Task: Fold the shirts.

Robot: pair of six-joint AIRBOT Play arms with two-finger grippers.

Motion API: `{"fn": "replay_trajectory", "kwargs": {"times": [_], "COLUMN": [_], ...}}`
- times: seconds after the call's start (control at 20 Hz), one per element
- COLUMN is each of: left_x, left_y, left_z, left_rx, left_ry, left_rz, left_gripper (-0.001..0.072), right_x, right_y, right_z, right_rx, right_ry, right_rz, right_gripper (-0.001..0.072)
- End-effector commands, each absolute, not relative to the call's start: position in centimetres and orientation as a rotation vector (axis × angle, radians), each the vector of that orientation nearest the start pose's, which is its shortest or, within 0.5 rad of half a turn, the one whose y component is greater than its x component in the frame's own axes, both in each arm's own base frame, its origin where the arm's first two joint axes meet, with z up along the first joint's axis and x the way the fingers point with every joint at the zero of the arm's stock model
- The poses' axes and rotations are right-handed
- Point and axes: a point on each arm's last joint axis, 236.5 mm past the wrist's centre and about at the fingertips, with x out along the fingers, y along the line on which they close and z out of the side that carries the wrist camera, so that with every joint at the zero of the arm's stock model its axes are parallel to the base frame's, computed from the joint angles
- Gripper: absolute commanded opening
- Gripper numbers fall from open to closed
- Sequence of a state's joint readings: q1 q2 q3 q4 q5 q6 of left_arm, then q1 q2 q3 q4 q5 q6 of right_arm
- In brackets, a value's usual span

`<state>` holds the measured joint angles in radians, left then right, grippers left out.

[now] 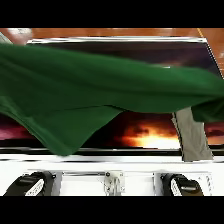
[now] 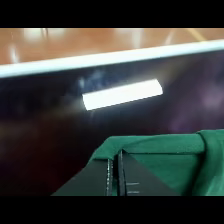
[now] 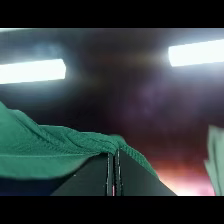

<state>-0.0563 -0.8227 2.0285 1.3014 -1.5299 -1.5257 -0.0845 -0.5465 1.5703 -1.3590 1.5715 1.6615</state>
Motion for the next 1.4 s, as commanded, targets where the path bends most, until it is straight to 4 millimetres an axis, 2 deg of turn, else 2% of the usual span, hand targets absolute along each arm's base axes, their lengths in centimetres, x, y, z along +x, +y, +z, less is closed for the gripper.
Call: {"fn": "replay_trajectory", "kwargs": {"times": [0.0,0.1,0.25,0.35,0.45,0.5,0.6,0.75,0.95,1.1,1.25,1.3,1.35], "left_x": [22.3,23.2,24.9,26.9,29.6,31.2,34.6,39.2,44.1,45.8,45.8,45.7,45.6], "left_y": [-8.8,-10.5,-12.0,-12.0,-12.0,-11.9,-11.3,-10.9,-11.3,-11.8,-13.0,-13.4,-13.5], "left_z": [40.6,37.2,30.7,26.1,22.3,20.9,18.7,16.1,11.2,5.5,0.1,-1.2,-1.8], "left_rx": [-0.012,-0.045,-0.113,-0.162,-0.216,-0.247,-0.298,-0.367,-0.486,-0.557,-0.654,-0.685,-0.688], "left_ry": [0.487,0.598,0.781,0.862,0.863,0.839,0.776,0.74,0.776,0.886,1.024,1.059,1.081], "left_rz": [-0.388,-0.459,-0.511,-0.49,-0.456,-0.43,-0.371,-0.321,-0.275,-0.243,-0.231,-0.229,-0.228], "left_gripper": [0.0039,0.0039,0.004,0.004,0.004,0.0039,0.004,0.004,0.004,0.0041,0.0041,0.0061,0.0209], "right_x": [16.9,17.2,19.0,20.3,22.1,23.6,28.1,35.9,44.0,47.6,47.7,47.5,47.4], "right_y": [1.9,2.1,4.2,5.2,5.1,4.9,3.9,4.1,4.2,4.4,5.3,5.7,6.0], "right_z": [29.8,27.7,24.4,20.9,16.8,14.9,11.3,7.4,2.9,0.6,-2.7,-3.6,-3.9], "right_rx": [0.149,0.155,0.195,0.223,0.217,0.208,0.226,0.36,0.57,0.681,0.726,0.728,0.718], "right_ry": [0.792,0.915,1.058,1.19,1.298,1.321,1.312,1.234,1.108,1.038,1.108,1.134,1.142], "right_rz": [0.031,0.041,0.138,0.189,0.212,0.216,0.165,0.112,0.028,0.006,-0.001,0.002,0.012], "right_gripper": [0.0059,0.0059,0.0059,0.0059,0.0059,0.0059,0.0058,0.0058,0.0059,0.006,0.006,0.0106,0.0301]}}
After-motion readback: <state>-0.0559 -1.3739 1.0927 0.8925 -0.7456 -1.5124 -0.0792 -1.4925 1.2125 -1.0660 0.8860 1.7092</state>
